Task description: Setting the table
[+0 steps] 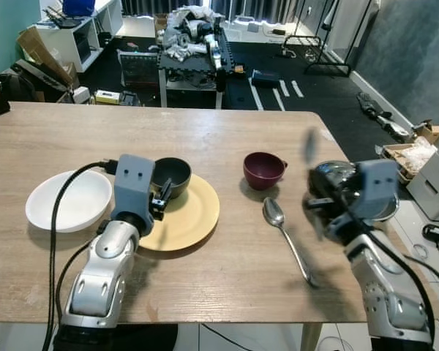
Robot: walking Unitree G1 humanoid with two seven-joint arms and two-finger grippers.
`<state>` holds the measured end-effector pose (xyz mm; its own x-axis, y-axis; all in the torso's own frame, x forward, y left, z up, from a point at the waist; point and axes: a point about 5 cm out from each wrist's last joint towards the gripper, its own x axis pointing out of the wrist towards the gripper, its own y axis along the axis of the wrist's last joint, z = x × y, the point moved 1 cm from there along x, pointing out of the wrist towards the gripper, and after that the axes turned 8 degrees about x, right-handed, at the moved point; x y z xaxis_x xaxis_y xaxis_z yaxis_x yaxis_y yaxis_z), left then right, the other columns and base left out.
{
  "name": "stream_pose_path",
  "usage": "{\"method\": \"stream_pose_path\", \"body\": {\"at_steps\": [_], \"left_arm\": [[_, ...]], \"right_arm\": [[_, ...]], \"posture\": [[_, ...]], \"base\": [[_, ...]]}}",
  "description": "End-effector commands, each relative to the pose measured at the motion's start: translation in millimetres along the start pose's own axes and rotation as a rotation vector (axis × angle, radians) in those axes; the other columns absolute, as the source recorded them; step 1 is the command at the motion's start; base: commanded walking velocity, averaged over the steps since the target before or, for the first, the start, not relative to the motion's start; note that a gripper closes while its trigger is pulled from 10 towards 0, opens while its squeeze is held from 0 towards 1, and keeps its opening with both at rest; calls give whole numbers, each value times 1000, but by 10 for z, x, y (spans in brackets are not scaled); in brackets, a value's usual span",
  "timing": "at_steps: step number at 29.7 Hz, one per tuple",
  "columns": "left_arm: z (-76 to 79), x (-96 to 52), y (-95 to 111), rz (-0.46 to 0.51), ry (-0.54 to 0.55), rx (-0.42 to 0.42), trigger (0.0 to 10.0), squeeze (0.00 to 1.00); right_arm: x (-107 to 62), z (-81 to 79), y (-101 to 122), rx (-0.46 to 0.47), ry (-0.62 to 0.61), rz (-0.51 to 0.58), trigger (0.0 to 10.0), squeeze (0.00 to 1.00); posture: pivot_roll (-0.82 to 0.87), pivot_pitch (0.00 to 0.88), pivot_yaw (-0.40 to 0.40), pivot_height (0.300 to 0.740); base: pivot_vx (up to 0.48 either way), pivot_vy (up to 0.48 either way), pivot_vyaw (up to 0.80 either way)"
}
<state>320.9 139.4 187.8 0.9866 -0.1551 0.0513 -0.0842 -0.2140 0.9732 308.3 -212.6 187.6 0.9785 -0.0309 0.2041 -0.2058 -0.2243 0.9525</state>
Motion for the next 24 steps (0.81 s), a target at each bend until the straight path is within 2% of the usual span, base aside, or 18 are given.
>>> {"method": "stream_pose_path", "body": {"at_steps": [1, 4, 13, 18, 23, 24], "left_arm": [[55, -9, 33, 18, -33, -4, 10000, 0], [103, 8, 59, 31, -47, -14, 10000, 0], [174, 60, 69, 30, -46, -19, 10000, 0], [225, 47, 89, 45, -63, -49, 10000, 0], [204, 52, 72, 42, -53, -47, 10000, 0], [195, 55, 68, 41, -48, -45, 10000, 0]], "right_arm": [[-38, 80, -9, -2, -71, 15, 10000, 0], [-51, 111, -86, 21, -107, -2, 10000, 0], [-38, 80, -173, 10, -142, -7, 10000, 0], [-31, 81, -230, 76, -171, -22, 10000, 0], [-29, 58, -261, 62, -144, -41, 10000, 0], [-23, 22, -281, 35, -122, -52, 10000, 0]], "posture": [[-56, 0, 45, 740], [-59, 0, 44, 740], [-65, 0, 38, 740], [-72, 0, 37, 740], [-72, 0, 37, 740], [-68, 0, 36, 740]], "base": [[0, 0, 0], [0, 0, 0], [0, 0, 0], [0, 0, 0], [0, 0, 0], [0, 0, 800]]}}
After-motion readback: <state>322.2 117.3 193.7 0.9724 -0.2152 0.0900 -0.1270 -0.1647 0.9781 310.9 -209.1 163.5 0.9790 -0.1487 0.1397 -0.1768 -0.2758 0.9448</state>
